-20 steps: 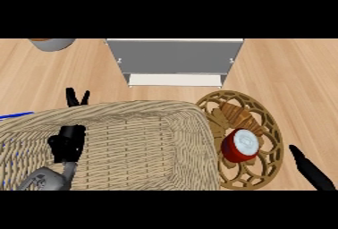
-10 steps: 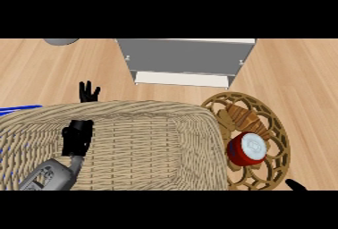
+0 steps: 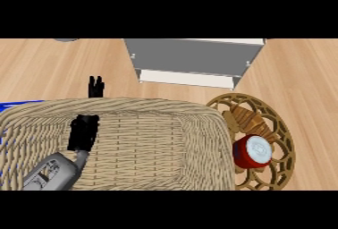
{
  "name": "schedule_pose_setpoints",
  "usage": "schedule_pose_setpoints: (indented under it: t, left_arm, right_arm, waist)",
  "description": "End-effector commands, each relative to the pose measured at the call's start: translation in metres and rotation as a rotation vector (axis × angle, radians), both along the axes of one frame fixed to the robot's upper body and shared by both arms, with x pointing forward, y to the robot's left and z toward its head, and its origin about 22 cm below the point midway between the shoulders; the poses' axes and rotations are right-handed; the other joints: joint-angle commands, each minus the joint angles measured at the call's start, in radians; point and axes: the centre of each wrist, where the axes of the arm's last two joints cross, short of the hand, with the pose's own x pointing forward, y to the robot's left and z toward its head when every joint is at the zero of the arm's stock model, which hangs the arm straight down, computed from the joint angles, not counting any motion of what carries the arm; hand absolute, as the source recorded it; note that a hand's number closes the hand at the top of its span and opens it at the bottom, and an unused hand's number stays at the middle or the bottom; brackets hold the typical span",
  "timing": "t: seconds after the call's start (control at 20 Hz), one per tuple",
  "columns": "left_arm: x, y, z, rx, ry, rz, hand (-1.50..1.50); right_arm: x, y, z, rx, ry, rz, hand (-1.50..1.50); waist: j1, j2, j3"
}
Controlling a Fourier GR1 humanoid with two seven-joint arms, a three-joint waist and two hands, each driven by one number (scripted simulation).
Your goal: Pick the can from the placemat and place it in the tiered shelf
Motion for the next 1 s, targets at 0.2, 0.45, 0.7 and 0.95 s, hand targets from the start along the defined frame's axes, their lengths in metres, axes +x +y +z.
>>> schedule_pose_setpoints:
  t: [0.2,0.45,0.7,0.95]
  left_arm:
    - [0.002,-0.002,0.001,-0.011,0.035,-0.094,0.0]
    - [0.005,0.001,0.002,-0.01,0.024,-0.096,0.0]
    - [-0.002,-0.009,-0.005,-0.014,0.018,-0.075,0.0]
    - [-0.003,0.002,-0.001,-0.004,0.045,-0.078,0.0]
  right_arm:
    - [0.013,0.028,0.051,-0.057,0.174,-0.035,-1.5]
    - [0.034,0.042,0.045,-0.056,0.148,-0.031,-1.5]
    - [0.047,0.044,0.046,-0.106,0.165,-0.034,-1.5]
    - [0.049,0.054,0.035,-0.101,0.16,-0.04,-1.5]
  waist:
    - [0.016,-0.004,0.003]
    - [0.015,-0.005,0.004]
    - [0.004,-0.008,0.003]
    - [-0.004,-0.012,0.004]
